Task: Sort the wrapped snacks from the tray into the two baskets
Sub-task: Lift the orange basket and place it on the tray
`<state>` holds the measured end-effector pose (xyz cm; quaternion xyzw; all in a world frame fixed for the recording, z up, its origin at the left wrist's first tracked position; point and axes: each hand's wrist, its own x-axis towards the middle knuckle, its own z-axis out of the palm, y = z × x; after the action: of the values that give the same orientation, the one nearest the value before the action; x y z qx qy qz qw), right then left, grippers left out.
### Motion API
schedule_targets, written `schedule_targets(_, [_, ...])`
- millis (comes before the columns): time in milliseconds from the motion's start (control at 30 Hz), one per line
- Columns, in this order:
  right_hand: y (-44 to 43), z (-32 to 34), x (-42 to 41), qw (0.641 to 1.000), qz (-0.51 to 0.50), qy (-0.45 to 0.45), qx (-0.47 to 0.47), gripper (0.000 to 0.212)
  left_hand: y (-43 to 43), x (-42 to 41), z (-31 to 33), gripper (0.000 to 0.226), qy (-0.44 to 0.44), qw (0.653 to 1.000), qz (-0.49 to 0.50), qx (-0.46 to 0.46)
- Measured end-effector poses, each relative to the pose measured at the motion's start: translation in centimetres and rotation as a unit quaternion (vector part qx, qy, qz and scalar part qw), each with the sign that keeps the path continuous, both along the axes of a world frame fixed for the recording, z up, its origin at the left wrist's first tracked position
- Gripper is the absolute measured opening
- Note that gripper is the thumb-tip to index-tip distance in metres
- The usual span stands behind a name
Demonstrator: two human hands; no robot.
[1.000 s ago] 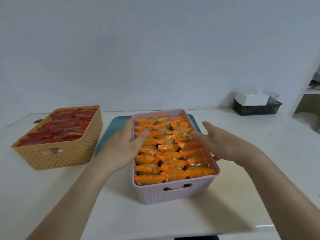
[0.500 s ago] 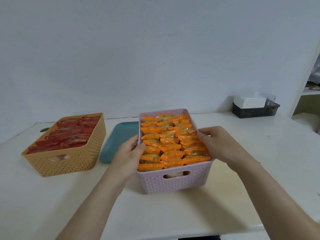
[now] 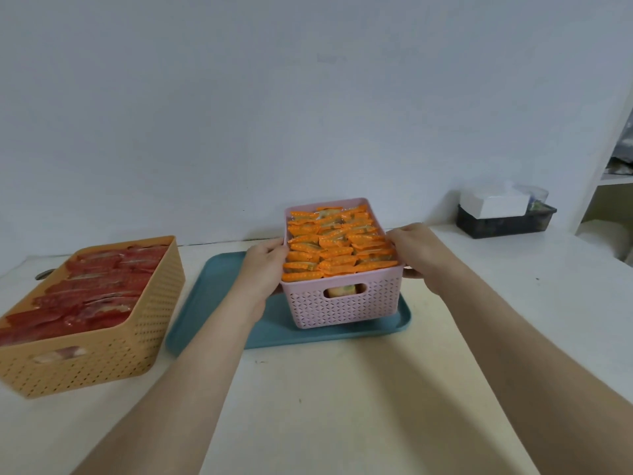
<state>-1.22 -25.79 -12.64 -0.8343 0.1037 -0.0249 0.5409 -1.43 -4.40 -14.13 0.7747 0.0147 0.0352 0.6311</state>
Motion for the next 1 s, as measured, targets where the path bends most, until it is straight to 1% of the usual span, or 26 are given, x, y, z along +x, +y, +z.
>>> schedule_targets(100, [-0.7, -1.6, 1.0, 0.999, -0.019, -0.001, -0.041, 0.029, -0.6, 0.9, -1.4, 0.032, 0.011, 1.000, -0.020, 0.004])
schedule_targets(233, [-0.9, -2.8, 2.0, 0.988, -0.054, -0.023, -0.144, 0.036, -1.4, 1.6, -2.1, 0.032, 0.003, 1.000, -0.007, 0.006])
schedule_targets(300, [-0.8, -2.9, 2.1, 0.978, -0.062, -0.019, -0.196, 0.036, -1.3, 1.6, -2.2, 0.032, 0.006, 1.000, -0.009, 0.009])
schedule_targets(367, [-0.3, -2.4, 1.5, 0.957, -0.079, -0.032, -0.276, 0.035, -1.0, 1.2, -2.3, 0.034, -0.011, 0.999, 0.001, 0.037])
schedule_targets(433, [1.0, -1.5, 0.4, 0.924, -0.099, -0.102, -0.356, 0.036, 0.0, 0.9, -2.0, 0.030, -0.057, 0.993, 0.040, 0.095])
schedule_targets(467, [2.0, -0.9, -0.2, 0.910, -0.099, -0.152, -0.374, 0.036, 0.7, 0.5, -1.6, 0.026, -0.080, 0.988, 0.062, 0.119])
schedule_targets(500, [3.1, -0.3, -0.8, 0.902, -0.089, -0.199, -0.373, 0.036, 1.3, 0.0, -0.9, 0.026, -0.100, 0.981, 0.081, 0.145])
schedule_targets(533, [4.7, 0.4, -1.4, 0.901, -0.063, -0.241, -0.356, 0.036, 2.5, -0.6, -0.1, 0.029, -0.120, 0.972, 0.102, 0.174])
schedule_targets(567, [6.1, 1.0, -1.9, 0.908, -0.028, -0.264, -0.323, 0.036, 3.3, -1.0, 0.7, 0.032, -0.138, 0.963, 0.119, 0.200])
schedule_targets(600, [8.1, 1.6, -2.4, 0.922, 0.019, -0.274, -0.274, 0.036, 4.8, -1.7, 1.5, 0.032, -0.152, 0.954, 0.138, 0.218])
schedule_targets(667, [12.4, 2.2, -2.9, 0.946, 0.116, -0.249, -0.174, 0.032, 8.2, -3.1, 2.9, 0.032, -0.172, 0.936, 0.182, 0.246])
schedule_targets(733, [16.3, 2.2, -3.2, 0.956, 0.195, -0.198, -0.099, 0.030, 11.6, -4.5, 3.7, 0.032, -0.175, 0.917, 0.233, 0.271])
schedule_targets(767, [17.3, 1.9, -3.4, 0.961, 0.219, -0.157, -0.063, 0.033, 12.4, -4.7, 3.8, 0.032, -0.171, 0.911, 0.253, 0.278])
schedule_targets(833, [20.7, 1.2, -3.6, 0.960, 0.272, -0.070, -0.003, 0.039, 16.1, -5.9, 3.9, 0.031, -0.149, 0.900, 0.304, 0.272])
schedule_targets(867, [21.8, 0.8, -3.7, 0.957, 0.290, -0.033, 0.010, 0.037, 17.5, -6.2, 3.8, 0.031, -0.135, 0.899, 0.326, 0.260])
schedule_targets(933, [24.4, 0.0, -3.9, 0.948, 0.315, 0.027, 0.032, 0.024, 20.8, -6.9, 3.1, 0.032, -0.118, 0.891, 0.367, 0.241])
schedule_targets(967, [25.4, -0.3, -4.0, 0.944, 0.321, 0.053, 0.054, 0.023, 22.4, -7.1, 2.5, 0.032, -0.110, 0.886, 0.383, 0.238])
schedule_targets(1000, [26.4, -0.7, -3.8, 0.940, 0.323, 0.077, 0.080, 0.026, 23.8, -7.2, 1.8, 0.034, -0.093, 0.884, 0.395, 0.232])
